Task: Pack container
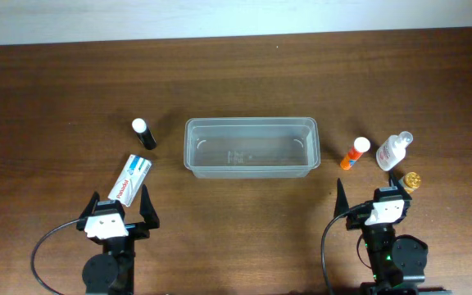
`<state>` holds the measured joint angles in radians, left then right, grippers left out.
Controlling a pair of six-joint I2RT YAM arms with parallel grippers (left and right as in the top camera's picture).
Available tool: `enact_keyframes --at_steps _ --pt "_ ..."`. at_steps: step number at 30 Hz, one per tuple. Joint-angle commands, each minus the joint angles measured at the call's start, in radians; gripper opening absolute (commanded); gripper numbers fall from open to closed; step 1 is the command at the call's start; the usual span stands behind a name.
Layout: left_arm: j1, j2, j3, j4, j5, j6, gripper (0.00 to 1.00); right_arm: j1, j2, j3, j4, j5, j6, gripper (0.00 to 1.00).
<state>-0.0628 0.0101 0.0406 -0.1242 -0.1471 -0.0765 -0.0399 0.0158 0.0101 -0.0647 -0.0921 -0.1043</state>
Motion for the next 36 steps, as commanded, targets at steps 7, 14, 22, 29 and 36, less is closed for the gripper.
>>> enact_keyframes --at_steps 7,14,22,29,36 --pt "-0.002 -0.003 -0.007 0.003 -0.007 -0.013 0.99 -0.009 -0.009 -0.005 -0.007 0.002 0.004 0.98" --pt "-0.002 -0.003 -0.007 0.003 -0.007 -0.013 1.0 -0.009 -0.009 -0.005 -0.007 0.002 0.004 0.98" --pt "-0.002 -0.003 -0.007 0.003 -0.007 -0.013 0.99 -0.009 -0.009 -0.005 -0.007 0.002 0.004 0.98" --pt "-0.002 -0.003 -0.007 0.004 -0.007 -0.013 0.99 -0.009 -0.009 -0.005 -0.007 0.002 0.004 0.98" --pt "-0.002 -0.003 -0.006 0.014 0.089 -0.013 0.99 -0.009 -0.009 -0.005 -0.007 0.002 0.004 0.98"
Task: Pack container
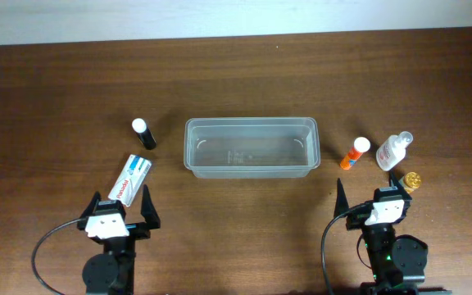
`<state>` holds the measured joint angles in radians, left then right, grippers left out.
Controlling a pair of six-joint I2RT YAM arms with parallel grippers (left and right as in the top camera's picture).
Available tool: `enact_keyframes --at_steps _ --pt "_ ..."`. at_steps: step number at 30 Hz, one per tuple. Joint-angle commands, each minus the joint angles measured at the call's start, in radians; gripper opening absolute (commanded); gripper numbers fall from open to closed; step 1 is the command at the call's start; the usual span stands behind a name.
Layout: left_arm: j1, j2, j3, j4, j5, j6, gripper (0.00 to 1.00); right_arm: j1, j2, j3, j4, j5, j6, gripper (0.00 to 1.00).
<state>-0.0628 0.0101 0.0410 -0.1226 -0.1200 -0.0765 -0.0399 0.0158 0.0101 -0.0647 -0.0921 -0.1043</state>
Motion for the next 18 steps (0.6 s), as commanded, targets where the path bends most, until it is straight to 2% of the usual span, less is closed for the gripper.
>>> enact_keyframes --at_steps 1,6,8,13,18 --pt "-0.002 -0.003 -0.006 0.014 0.094 -0.013 0.99 -0.009 -0.009 -0.005 -0.007 0.002 0.004 0.98" --pt "-0.002 -0.003 0.051 -0.071 0.262 -0.013 0.99 -0.009 -0.009 -0.005 -0.007 0.002 0.004 0.98" --pt "-0.002 -0.003 0.1 -0.157 0.263 -0.01 0.99 -0.009 -0.009 -0.005 -0.007 0.002 0.004 0.98" --pt "-0.002 0.02 0.277 -0.337 0.261 0.092 0.99 -0.009 -0.009 -0.005 -0.007 0.002 0.004 0.98" --pt "-0.002 0.186 0.487 -0.473 0.229 0.132 0.99 -0.009 -0.009 -0.005 -0.007 0.002 0.004 0.98"
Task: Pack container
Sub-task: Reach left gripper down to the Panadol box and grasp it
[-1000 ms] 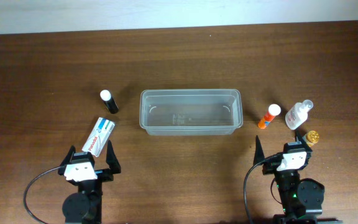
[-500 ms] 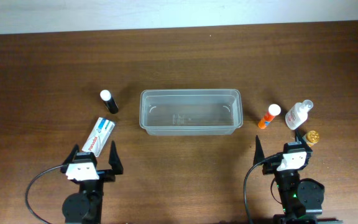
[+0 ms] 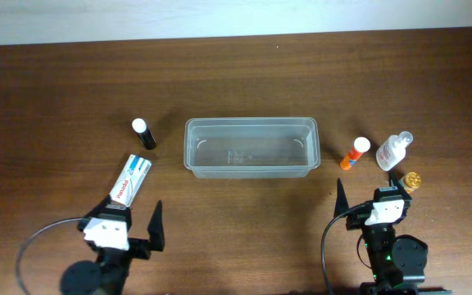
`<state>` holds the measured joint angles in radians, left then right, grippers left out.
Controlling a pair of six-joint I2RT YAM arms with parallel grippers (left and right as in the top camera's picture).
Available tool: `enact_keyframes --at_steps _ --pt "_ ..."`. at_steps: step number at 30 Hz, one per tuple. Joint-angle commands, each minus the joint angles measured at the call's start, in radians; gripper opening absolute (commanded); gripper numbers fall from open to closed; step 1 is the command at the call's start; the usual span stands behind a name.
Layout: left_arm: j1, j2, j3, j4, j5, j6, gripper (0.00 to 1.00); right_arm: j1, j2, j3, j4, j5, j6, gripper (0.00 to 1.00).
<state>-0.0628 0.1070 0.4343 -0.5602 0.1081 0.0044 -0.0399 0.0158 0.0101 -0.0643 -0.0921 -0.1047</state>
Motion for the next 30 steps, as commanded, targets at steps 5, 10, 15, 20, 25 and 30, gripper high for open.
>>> enact_keyframes --at_steps 5,10,15,20,25,30 --pt "-0.002 0.428 0.304 -0.188 0.011 0.078 0.99 -0.009 -0.009 -0.005 -0.007 0.002 0.004 0.98" --pt "0.0 0.87 0.612 -0.441 0.047 0.141 0.99 -0.009 -0.009 -0.005 -0.007 0.002 0.005 0.98" --pt "0.0 1.266 0.949 -0.684 0.026 0.14 0.99 -0.009 -0.009 -0.005 -0.007 0.002 0.005 0.99" --pt "0.0 1.483 1.061 -0.744 0.023 0.17 0.99 -0.009 -0.009 -0.005 -0.007 0.002 0.004 0.98" --pt "0.001 1.581 1.058 -0.733 -0.004 0.155 0.99 -0.009 -0.009 -0.005 -0.007 0.002 0.005 0.98" --pt "0.025 1.589 1.055 -0.643 -0.091 0.117 0.99 -0.009 -0.009 -0.005 -0.007 0.002 0.004 0.98"
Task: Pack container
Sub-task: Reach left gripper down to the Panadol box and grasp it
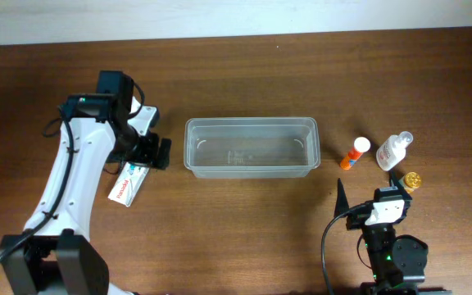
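Observation:
The clear plastic container [251, 122] stands empty at the table's middle. My left gripper [149, 153] has reached out to just left of it and hangs open over the upper end of the white toothpaste box [126, 187]. The black tube with the white cap is hidden beneath that gripper. Right of the container lie an orange glue stick [355, 153], a small clear bottle [393, 151] and a gold-coloured cap-like piece [413, 179]. My right gripper [369, 190] rests open near the front edge, just below these three.
The left arm's white links run from the front left corner up to the gripper, crossing the table's left side. The brown wood table ends at a pale wall along the back.
The left arm has left its parked place at the front edge and now reaches over the spot where the black tube lay, beside the container's left end. The right arm is unchanged.
Both arms sat parked at the front edge with open grippers, and the objects lay on either side of the empty container. A second ago the left arm had begun to shift. Now its gripper is over the black tube and the top of the toothpaste box.

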`<state>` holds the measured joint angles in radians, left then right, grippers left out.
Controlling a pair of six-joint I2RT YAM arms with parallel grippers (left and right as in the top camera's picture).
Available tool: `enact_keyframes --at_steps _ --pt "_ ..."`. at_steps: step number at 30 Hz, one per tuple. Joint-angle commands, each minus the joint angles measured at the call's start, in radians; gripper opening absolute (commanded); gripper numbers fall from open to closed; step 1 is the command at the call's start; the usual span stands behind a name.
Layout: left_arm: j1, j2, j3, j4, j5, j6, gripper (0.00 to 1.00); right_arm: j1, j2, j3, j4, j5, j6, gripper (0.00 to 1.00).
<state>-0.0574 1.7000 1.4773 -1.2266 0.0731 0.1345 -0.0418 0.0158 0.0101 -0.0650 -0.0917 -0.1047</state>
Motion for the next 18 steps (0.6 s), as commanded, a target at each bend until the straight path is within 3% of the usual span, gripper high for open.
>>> enact_keyframes --at_steps 1,12,18 --pt "0.026 -0.004 0.012 0.034 -0.063 -0.013 0.99 -0.007 -0.009 -0.005 -0.006 0.001 0.004 0.98" --pt "0.13 0.019 -0.097 0.082 -0.121 0.117 0.99 -0.007 -0.009 -0.005 -0.006 0.001 0.005 0.98" --pt "0.154 0.039 -0.188 0.203 -0.035 0.237 1.0 -0.007 -0.009 -0.005 -0.006 0.001 0.005 0.98"
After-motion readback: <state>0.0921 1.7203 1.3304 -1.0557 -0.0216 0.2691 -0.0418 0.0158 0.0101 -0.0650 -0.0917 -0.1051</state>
